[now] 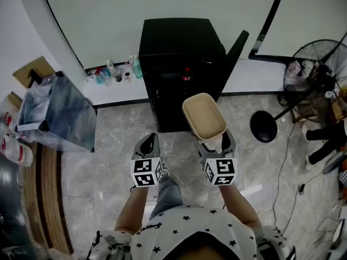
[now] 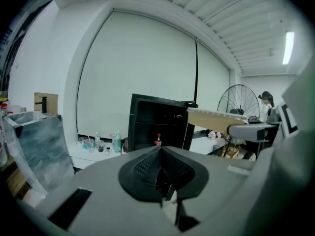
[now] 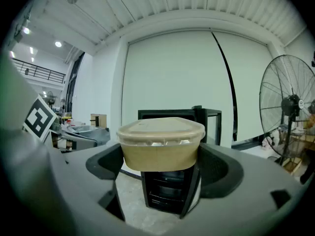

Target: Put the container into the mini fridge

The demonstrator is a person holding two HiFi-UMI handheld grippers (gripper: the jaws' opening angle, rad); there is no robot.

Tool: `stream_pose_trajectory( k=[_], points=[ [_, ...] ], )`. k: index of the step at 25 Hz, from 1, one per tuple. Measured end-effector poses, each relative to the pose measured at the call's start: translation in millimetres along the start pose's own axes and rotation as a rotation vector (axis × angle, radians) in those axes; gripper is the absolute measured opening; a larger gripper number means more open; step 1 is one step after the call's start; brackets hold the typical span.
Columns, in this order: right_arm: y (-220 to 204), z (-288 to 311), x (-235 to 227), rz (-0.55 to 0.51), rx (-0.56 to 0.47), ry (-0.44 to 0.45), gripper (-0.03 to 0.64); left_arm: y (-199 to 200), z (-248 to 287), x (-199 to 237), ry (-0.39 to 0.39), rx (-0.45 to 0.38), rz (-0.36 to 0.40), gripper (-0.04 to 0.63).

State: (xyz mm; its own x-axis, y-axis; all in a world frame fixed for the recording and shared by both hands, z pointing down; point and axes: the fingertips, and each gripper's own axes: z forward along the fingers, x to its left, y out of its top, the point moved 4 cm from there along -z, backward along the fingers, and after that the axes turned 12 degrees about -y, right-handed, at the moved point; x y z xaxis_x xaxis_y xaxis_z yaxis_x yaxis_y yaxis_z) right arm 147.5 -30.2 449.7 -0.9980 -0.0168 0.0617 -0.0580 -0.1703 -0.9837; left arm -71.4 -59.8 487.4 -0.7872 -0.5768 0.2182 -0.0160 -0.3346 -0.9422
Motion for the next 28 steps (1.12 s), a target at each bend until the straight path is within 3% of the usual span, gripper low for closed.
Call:
stream_pose_trajectory(
  k=[6, 11, 17, 28],
  points=[
    [-22.1, -120.1, -34.5, 0.005, -0.013, 0.039, 0.469, -57.1, -72.7, -113.9, 0.005, -0.003, -0.026, 0.012],
    [-32.5, -177.4, -45.7, -0.001, -0.007, 0.057, 0.469, -80.6, -113.6, -169.6, 0.0, 0.025, -0.049, 0.012],
    [-39.2, -209.0, -29.0, 0.006, -0.008, 0.091, 0.469, -76.8, -138.9, -191.5, -0.021, 0.032, 0.001, 0.012],
    [-38.6, -220.1, -33.8, 0.04, -0.031, 0.116, 0.469, -80.4, -152.6, -206.7, 0.022, 0.01, -0.002, 0.012]
  ],
)
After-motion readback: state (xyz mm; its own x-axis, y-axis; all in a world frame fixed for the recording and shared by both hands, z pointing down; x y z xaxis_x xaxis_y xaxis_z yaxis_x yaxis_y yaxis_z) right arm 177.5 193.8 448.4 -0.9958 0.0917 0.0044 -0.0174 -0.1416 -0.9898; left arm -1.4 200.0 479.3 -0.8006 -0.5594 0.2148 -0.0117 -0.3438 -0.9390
